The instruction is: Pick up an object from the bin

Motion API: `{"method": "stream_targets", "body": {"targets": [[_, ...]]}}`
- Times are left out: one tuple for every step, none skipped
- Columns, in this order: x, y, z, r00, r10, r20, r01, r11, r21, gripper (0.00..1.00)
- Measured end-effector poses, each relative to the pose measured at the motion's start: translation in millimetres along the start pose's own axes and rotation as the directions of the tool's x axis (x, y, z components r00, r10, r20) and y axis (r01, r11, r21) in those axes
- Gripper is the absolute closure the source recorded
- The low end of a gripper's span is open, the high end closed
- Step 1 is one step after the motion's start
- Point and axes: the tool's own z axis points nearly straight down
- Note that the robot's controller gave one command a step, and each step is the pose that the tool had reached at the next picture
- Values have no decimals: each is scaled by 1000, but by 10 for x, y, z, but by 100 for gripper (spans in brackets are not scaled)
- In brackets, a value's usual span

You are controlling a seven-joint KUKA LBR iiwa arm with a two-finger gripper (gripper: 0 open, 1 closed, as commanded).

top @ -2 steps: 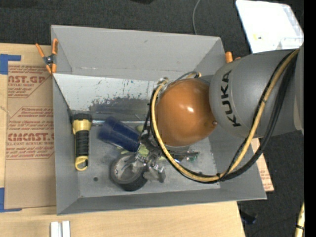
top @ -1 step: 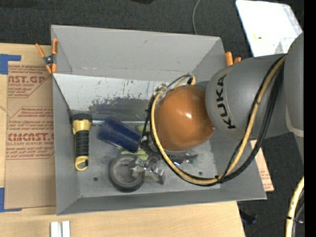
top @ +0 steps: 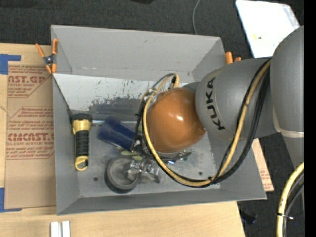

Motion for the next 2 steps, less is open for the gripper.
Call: {"method": "stream_targets", "body": {"targets": [[61,-47,-31,994,-107,5,107,994,-3,100],[-141,0,-814,996,-91,2,91,996,-7,100]]}}
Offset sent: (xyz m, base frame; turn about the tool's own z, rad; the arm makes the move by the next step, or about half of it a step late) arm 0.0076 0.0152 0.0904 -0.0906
